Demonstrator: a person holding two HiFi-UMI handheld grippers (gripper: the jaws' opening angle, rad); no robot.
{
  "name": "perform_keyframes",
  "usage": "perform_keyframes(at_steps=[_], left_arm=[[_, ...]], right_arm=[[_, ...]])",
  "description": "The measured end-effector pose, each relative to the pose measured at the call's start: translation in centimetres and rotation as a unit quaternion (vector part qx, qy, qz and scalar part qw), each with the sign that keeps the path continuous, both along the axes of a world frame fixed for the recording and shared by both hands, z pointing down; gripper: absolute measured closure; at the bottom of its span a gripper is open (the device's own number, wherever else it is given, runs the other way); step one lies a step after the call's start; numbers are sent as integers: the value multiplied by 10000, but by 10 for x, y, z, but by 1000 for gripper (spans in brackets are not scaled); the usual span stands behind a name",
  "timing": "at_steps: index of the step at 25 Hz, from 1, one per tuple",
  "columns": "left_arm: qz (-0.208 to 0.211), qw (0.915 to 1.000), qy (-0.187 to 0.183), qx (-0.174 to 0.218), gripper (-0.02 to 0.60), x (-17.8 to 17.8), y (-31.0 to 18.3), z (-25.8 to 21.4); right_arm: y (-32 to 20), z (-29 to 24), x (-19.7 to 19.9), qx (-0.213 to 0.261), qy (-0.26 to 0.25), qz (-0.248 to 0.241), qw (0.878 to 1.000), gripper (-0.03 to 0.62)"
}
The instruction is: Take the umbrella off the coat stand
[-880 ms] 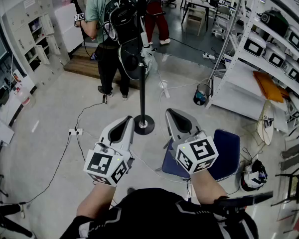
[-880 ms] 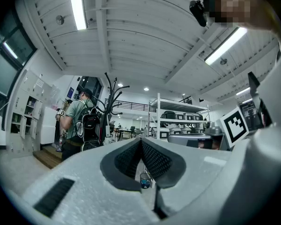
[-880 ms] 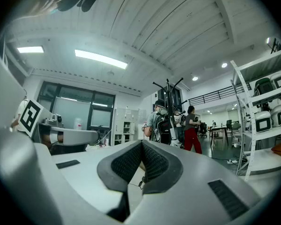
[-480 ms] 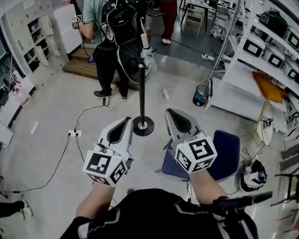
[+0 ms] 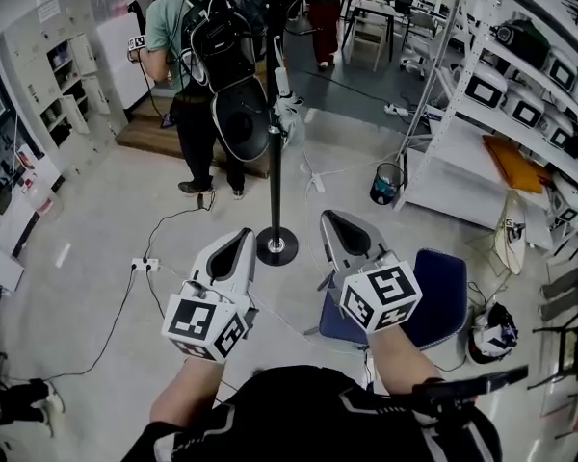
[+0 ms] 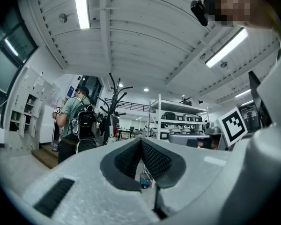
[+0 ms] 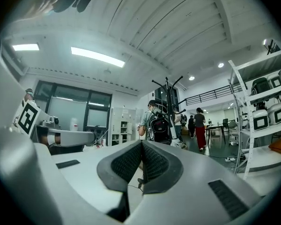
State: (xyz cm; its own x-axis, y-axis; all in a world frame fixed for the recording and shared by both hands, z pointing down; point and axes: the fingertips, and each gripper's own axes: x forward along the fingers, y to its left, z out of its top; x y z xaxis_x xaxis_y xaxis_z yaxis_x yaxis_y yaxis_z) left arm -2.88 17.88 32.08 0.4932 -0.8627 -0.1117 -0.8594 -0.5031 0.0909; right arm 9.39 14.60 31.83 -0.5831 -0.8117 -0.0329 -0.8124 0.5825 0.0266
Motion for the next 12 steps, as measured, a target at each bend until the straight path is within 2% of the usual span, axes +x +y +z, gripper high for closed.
perform_keyframes(at_steps=[12], left_arm=[[460, 9989, 4, -63, 572, -30, 4, 17]], right_arm=[[8, 8, -39, 29, 71, 219, 9997, 591]])
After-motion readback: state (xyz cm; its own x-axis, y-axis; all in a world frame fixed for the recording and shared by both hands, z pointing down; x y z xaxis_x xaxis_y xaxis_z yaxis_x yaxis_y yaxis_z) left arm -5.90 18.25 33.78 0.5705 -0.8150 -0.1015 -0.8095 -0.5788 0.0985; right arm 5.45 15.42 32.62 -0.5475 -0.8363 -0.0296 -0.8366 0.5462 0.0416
